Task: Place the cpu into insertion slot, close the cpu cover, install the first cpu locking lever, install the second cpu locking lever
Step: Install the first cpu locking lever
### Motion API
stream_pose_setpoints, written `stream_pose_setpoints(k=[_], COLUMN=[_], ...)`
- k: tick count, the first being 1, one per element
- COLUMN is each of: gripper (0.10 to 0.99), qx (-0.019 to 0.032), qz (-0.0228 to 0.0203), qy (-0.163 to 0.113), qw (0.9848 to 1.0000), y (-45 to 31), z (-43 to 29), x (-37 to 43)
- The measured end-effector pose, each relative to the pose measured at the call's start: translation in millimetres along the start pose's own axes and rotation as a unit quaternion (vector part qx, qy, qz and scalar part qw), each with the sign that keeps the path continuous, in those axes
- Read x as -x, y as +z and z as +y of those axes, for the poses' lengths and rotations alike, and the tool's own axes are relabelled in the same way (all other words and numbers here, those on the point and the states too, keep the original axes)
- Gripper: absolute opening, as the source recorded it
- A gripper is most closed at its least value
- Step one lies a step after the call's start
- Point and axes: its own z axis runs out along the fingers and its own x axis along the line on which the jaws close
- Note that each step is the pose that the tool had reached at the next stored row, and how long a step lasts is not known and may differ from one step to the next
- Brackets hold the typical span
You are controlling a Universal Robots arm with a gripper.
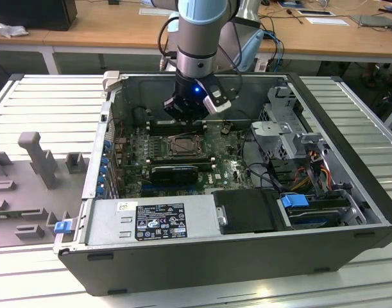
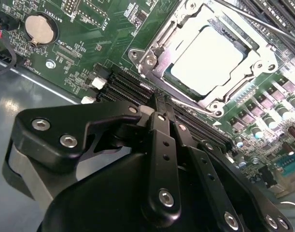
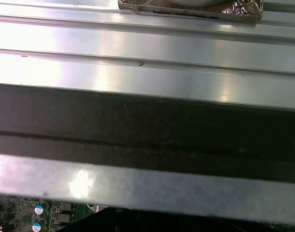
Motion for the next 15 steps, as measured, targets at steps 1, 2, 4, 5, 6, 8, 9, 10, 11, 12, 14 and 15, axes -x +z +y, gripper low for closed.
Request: stream_pose_setpoints(k=[1,2,4,5,6,8,9,10,11,12,14,15], gripper=[0.106,0.106,0.106,0.106,0.106,0.106,0.106,0.106,0.106,0.106,0.106,0.106], qx=[0.0,0.0001,0.0,0.0,0.0,0.0,0.0,-0.0002,-0.0003,-0.0006,-0.0014,-0.0019], qz=[0.0,0.0,0.0,0.0,0.0,0.0,-0.0001,0.0,0.0,0.0001,0.0001,0.0001], qy=[0.0,0.0,0.0,0.0,0.0,0.0,0.0,0.0,0.0,0.0,0.0,0.0], qw=[1.0,1.0,1.0,1.0,1.0,1.0,1.0,1.0,1.0,1.0,1.0,1.0], y=[0.8,1.4,3.3,3.5,3.8,5.1,5.4,5.9,6.2,6.4,6.8,7.1], z=[-0.2,-0.3,-0.6,-0.7,-0.7,-0.8,-0.8,-0.9,-0.9,-0.9,-1.0,-1.0], x=[1.0,1.6,2.9,2.8,2.9,3.0,3.0,3.0,3.0,3.0,3.1,3.2])
